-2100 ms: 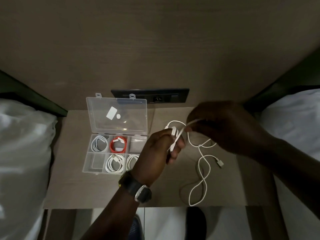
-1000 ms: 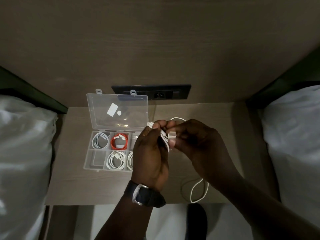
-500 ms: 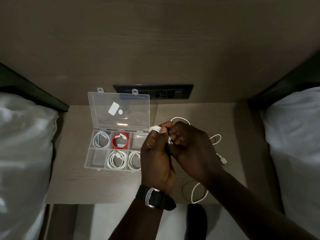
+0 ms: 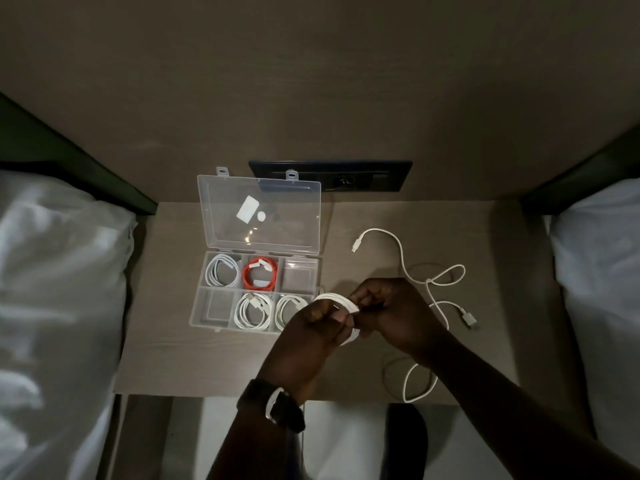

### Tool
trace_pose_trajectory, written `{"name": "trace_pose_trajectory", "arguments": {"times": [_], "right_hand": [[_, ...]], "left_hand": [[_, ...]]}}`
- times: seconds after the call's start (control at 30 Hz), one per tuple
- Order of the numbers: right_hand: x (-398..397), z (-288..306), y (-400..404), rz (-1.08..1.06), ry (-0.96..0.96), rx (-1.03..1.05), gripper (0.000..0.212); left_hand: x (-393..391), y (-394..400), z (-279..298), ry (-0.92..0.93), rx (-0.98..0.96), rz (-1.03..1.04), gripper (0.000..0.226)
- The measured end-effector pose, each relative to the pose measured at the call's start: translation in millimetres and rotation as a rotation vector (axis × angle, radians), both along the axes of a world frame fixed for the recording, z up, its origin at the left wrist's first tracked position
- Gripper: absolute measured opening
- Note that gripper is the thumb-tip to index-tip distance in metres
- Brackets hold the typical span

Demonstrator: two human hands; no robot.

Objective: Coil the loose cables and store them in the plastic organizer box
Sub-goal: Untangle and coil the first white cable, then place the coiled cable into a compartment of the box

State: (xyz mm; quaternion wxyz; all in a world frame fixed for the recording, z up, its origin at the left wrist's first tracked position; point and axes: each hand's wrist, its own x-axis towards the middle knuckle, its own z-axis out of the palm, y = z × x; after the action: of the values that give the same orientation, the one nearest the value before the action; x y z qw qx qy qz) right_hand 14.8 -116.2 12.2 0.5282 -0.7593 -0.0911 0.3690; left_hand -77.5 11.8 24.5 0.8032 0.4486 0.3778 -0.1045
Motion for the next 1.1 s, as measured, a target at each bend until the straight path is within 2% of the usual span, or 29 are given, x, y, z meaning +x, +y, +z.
{"name": "trace_pose_trajectory", "arguments": {"times": [0.07, 0.17, 0.3, 0.4, 0.43, 0.53, 0.6, 0.73, 0.87, 0.97, 1.1], "right_hand": [[0, -4, 1, -0.006, 0.044, 0.008, 0.018], [5, -6, 10, 0.010, 0.051, -0.002, 0.021], [24, -8, 35, -0.011, -0.011, -0.030, 0.029], [42, -17, 57, -0.147, -0.020, -0.081, 0.036], [44, -21, 66, -0.137, -0.068, -0.114, 0.034], [39, -33, 96, -0.010, -0.239, -0.239, 0.019], [35, -44, 106, 0.047, -0.315, -0.310, 0.017], [27, -58, 114, 0.222, -0.515, -0.447, 0.019], [26, -59, 116, 0.411, -0.710, -0.508, 0.014], [23, -60, 109, 0.469, -0.807, -0.482, 0.014], [18, -66, 104, 0.527, -0.858, -0.450, 0.033]], "left_hand": [[-6, 12, 1, -0.029, 0.037, -0.093, 0.020], [-13, 27, 3, -0.085, 0.250, -0.161, 0.018], [-16, 42, -4, -0.107, 0.237, 0.098, 0.013], [-19, 56, -26, -0.046, 0.434, 0.211, 0.006], [-18, 61, -35, -0.020, 0.527, 0.202, 0.011], [-13, 74, -58, -0.034, 0.805, 0.130, 0.036], [-10, 80, -68, -0.100, 0.971, 0.061, 0.048], [-3, 89, -87, -0.121, 1.277, -0.251, 0.044], [10, 92, -88, -0.123, 1.382, -0.348, 0.039], [11, 98, -88, -0.152, 1.404, -0.403, 0.036], [3, 102, -91, -0.169, 1.441, -0.509, 0.037]]}}
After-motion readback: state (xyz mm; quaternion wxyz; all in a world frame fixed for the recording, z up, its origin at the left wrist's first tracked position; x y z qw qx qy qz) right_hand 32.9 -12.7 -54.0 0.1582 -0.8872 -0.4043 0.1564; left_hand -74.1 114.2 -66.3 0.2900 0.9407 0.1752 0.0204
